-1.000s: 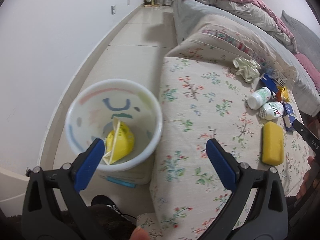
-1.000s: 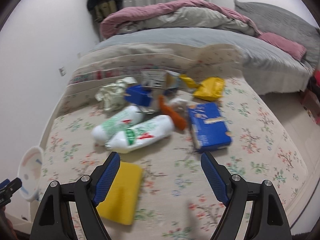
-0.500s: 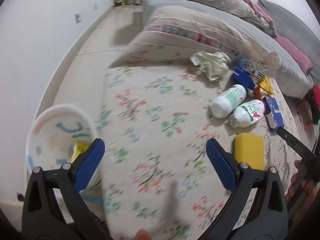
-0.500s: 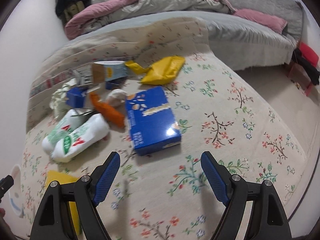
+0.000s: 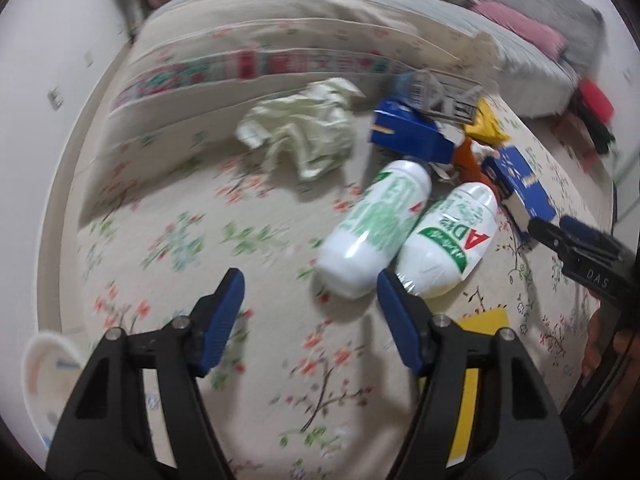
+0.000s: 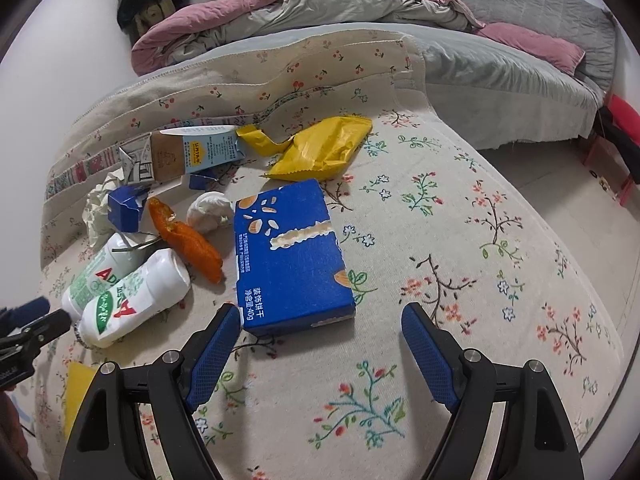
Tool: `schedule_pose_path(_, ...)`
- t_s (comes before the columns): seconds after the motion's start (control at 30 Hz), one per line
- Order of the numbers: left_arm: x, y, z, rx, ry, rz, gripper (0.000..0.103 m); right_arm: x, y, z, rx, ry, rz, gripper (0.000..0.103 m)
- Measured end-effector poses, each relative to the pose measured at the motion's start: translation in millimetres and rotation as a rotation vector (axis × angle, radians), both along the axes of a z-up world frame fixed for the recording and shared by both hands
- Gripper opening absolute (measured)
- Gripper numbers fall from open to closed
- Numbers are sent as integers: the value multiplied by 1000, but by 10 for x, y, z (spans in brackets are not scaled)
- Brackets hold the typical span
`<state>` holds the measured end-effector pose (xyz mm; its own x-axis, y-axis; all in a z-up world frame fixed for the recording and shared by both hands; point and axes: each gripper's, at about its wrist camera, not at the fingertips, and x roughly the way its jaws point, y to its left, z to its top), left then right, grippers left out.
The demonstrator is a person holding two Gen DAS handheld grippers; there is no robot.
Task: Collect trash
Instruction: 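Grasp a white ADB bottle with the left gripper while the right grasps the blue box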
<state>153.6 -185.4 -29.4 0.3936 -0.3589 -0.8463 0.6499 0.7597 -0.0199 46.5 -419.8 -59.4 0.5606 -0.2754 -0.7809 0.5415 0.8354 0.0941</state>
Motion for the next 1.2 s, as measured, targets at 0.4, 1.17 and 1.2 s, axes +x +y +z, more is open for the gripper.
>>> schedule_pose_path(0.4,21,-380,-153,-5,32,-159,50,68,-22,-48,25,-20,23,84)
schedule_pose_path(1.17,-285,238,-72,-203,108,41,42,-271,219,337,33,-132,53,62)
schedule_pose_path(1.2,-315,281,-48,-206,103,49,42,-278,235,353,36,-134,58,62)
